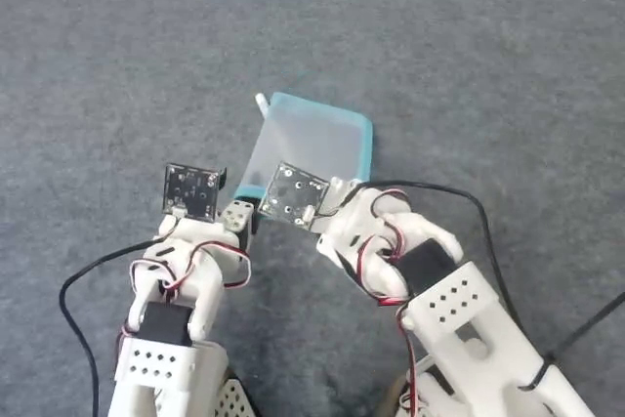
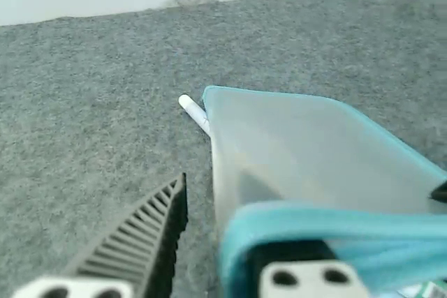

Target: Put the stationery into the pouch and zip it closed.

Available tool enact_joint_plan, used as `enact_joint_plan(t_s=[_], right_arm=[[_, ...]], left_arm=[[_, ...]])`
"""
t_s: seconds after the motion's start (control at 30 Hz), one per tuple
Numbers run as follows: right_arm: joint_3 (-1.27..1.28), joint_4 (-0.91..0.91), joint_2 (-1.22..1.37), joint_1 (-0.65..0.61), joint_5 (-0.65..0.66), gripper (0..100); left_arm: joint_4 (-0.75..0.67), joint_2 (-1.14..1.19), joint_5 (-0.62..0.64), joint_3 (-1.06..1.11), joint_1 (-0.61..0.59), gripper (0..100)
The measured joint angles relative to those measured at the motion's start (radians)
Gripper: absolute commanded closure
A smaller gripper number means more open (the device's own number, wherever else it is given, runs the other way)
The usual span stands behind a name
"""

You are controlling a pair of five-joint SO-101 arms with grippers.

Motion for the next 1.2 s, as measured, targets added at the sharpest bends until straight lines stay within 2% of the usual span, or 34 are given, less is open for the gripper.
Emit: enact_joint_plan(t_s=[0.1,0.3,0.4,0.53,0.73,0.97,1.2], right_arm=[[0.002,0.000,-0.002,-0.002,0.000,94.7],[0.018,0.014,-0.002,-0.002,0.000,66.1],[0.020,0.051,-0.002,0.002,0.000,58.0],[-0.063,0.164,0.000,0.048,-0.078,60.1],[-0.245,0.381,0.155,0.238,-0.144,67.1],[-0.252,0.399,0.427,0.295,-0.147,68.4],[-0.252,0.439,0.546,0.325,-0.130,68.4]], left_arm=[[-0.029,0.002,-0.009,0.003,0.003,99],[-0.071,0.005,-0.038,0.021,-0.003,99],[-0.098,0.005,-0.038,0.021,-0.077,99],[-0.101,0.005,-0.005,0.021,-0.147,99],[-0.101,0.005,0.020,0.021,-0.209,99],[-0.101,0.005,0.026,0.021,-0.227,99],[-0.101,0.005,0.026,0.021,-0.229,99]])
